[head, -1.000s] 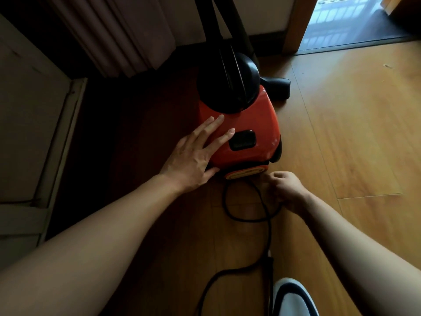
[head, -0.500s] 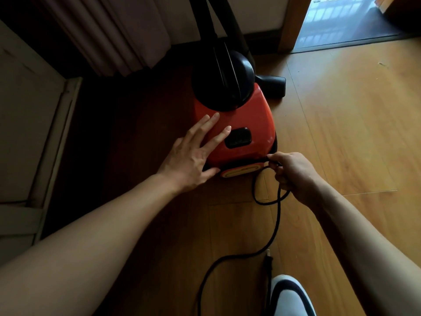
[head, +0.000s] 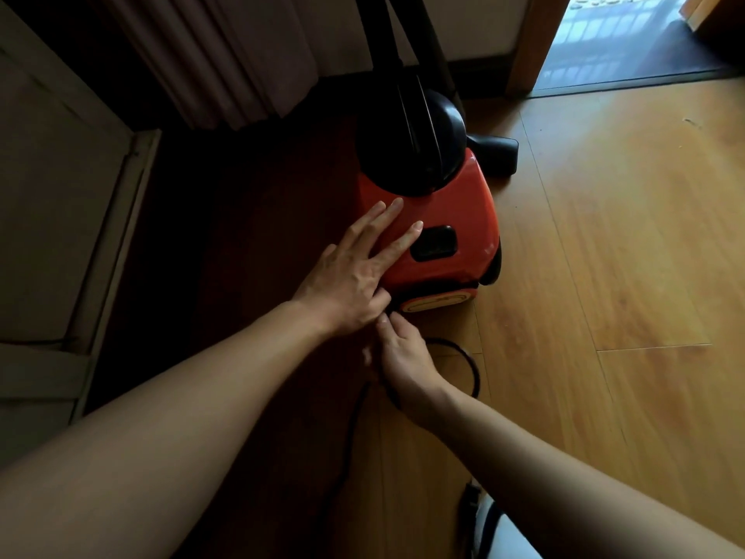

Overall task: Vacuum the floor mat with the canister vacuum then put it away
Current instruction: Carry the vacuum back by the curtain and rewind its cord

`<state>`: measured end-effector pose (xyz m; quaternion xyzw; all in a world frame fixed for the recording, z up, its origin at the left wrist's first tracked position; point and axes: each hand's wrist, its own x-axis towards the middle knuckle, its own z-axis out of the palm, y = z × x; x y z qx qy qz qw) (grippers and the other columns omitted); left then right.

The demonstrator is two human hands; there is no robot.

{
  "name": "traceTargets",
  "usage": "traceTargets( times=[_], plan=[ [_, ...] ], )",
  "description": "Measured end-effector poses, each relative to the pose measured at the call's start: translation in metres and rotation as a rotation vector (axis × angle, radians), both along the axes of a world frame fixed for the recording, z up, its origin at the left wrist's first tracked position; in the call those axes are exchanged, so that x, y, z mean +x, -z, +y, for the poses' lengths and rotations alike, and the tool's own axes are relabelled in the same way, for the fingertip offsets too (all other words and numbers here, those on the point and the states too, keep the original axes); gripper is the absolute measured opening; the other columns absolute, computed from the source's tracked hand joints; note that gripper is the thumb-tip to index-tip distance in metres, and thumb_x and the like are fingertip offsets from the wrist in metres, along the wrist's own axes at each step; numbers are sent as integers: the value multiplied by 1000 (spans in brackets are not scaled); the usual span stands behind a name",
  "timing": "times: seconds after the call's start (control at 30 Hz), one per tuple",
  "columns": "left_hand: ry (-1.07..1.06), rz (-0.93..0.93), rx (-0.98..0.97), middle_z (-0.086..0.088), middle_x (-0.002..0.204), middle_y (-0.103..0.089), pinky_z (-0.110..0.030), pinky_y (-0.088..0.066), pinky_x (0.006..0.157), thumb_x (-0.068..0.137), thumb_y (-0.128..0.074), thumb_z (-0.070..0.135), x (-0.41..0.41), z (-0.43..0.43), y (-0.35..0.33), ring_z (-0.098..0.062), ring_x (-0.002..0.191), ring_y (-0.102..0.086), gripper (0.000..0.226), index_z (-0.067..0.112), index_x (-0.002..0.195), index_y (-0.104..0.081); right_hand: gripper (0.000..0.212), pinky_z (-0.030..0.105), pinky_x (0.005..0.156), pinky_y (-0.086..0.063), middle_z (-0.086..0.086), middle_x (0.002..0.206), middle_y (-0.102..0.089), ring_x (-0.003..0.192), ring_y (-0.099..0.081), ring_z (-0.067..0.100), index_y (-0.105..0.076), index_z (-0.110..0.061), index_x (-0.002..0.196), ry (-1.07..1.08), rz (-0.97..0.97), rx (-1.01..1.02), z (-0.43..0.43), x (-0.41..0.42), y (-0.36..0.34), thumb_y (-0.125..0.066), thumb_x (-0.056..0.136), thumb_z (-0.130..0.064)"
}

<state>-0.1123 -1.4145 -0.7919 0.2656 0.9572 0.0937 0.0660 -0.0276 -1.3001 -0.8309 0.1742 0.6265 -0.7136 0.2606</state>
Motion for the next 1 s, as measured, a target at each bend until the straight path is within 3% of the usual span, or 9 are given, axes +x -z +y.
traceTargets(
  times=[0.1, 0.3, 0.4, 0.57, 0.67, 0.73, 0.83, 0.9, 1.0],
  plan=[
    [2, 12, 12, 9, 163, 20, -50, -36, 110, 91, -57, 41, 1, 0, 0, -13, 151, 16, 88, 40, 156, 2, 34, 24, 44, -35, 2, 66, -54, 49, -48, 11, -56, -14, 119, 30, -134, -185, -3, -7, 17, -35, 110, -39],
    [1, 35, -68, 7, 163, 21, -44, -34, 110, 84, -67, 54, 2, 3, 0, -13, 150, 19, 101, 40, 155, 4, 46, 23, 39, -26, 0, 59, -42, 43, -35, 11, -63, -5, 98, -91, -165, -108, 32, -18, 49, -46, 104, -47],
    [6, 62, -121, 6, 163, 24, -42, -34, 110, 81, -69, 56, 2, 2, 2, -15, 150, 20, 107, 39, 154, 8, 35, 22, 41, -24, -3, 60, -42, 45, -33, 9, -58, -12, 84, -165, -208, -65, 64, -24, 57, -60, 99, -43],
    [6, 146, -165, 0, 165, 18, -43, -36, 110, 74, -71, 63, 2, 3, 6, -19, 152, 13, 116, 35, 155, 7, 23, 23, 43, -29, -1, 67, -50, 49, -38, 10, -63, -4, 105, -225, -192, 66, 103, -43, 60, -71, 94, -23],
    [-15, 170, -137, -5, 166, 8, -45, -33, 112, 69, -76, 63, 3, 7, 12, -23, 153, 6, 120, 31, 155, 2, 24, 28, 60, -56, 8, 93, -71, 74, -66, 22, -66, -5, 114, -216, -47, 184, 110, -53, 56, -72, 93, -15],
    [-26, 189, -128, -7, 166, 4, -48, -31, 113, 65, -79, 62, 4, 9, 15, -24, 153, 3, 123, 29, 155, -2, 18, 16, 58, -52, 6, 97, -73, 80, -67, 18, -68, -13, 109, -304, 38, 373, 117, -58, 50, -71, 94, -22],
    [-42, 205, -108, -8, 166, 2, -52, -31, 113, 61, -83, 60, 4, 11, 19, -26, 153, 2, 127, 27, 156, -5, 25, 11, 41, -35, -3, 78, -65, 59, -53, 7, -70, -13, 95, -466, 52, 613, 132, -63, 45, -67, 96, -38],
    [-40, 215, -103, -8, 165, 2, -53, -31, 114, 59, -85, 58, 3, 11, 22, -26, 153, 2, 129, 26, 156, -5, 31, 17, 44, -35, -4, 70, -59, 57, -50, 8, -69, -11, 86, -495, 65, 694, 139, -66, 43, -66, 96, -40],
    [-38, 219, -61, -8, 165, 0, -55, -30, 115, 57, -85, 59, 3, 10, 24, -26, 153, 0, 130, 27, 155, -6, 20, 26, 66, -46, 1, 93, -67, 79, -60, 14, -72, -9, 102, -451, 115, 690, 140, -73, 48, -65, 98, -27]
  ],
)
